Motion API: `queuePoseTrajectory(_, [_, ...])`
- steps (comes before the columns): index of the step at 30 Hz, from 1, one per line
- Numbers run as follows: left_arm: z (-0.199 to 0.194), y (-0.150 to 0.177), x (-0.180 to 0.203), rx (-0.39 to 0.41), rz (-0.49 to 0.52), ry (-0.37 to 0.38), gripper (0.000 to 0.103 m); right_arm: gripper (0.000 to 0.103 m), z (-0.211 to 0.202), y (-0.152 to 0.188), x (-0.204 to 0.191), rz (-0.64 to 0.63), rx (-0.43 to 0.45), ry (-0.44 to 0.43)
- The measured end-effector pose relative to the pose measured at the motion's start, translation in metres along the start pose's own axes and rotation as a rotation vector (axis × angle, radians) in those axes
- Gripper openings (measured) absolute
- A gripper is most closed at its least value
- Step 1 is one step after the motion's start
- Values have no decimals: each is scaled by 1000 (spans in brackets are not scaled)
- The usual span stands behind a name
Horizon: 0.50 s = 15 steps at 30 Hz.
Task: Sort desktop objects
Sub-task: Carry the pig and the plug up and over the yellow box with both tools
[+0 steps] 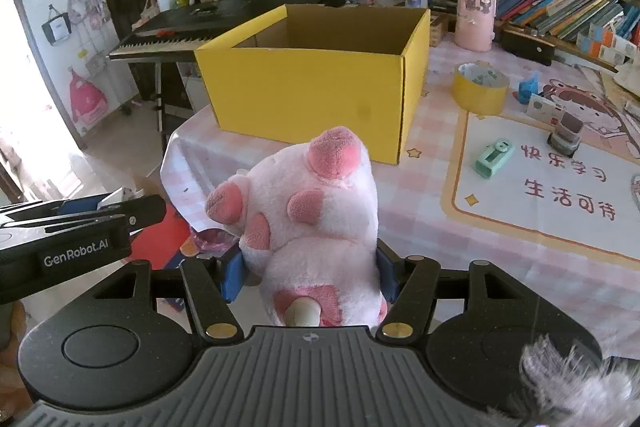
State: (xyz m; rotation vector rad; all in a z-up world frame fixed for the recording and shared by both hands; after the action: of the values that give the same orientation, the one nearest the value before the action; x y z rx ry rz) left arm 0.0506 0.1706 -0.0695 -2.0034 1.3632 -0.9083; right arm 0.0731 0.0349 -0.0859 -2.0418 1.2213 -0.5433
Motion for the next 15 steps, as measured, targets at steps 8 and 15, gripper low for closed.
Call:
queuePoseTrajectory(8, [-1, -11, -3, 22, -3, 5, 42, 60, 2, -9, -6, -14, 11, -7])
queuePoseTrajectory(15, [3, -27, -4, 51, -7, 6, 42, 60, 7, -24, -7, -20, 25, -24])
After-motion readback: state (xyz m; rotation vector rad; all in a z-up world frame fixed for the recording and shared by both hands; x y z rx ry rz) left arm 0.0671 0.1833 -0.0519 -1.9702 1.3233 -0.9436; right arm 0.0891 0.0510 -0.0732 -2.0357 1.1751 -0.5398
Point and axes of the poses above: each gripper's, at about its wrist camera, not at the fingertips, and z roughly the way its jaws point, x to its right, y to its underside, the point moved 10 cm from there along z, roughly the way its jaws point, and after that the axes turned 11 degrees about -z, right-handed, at the moved point
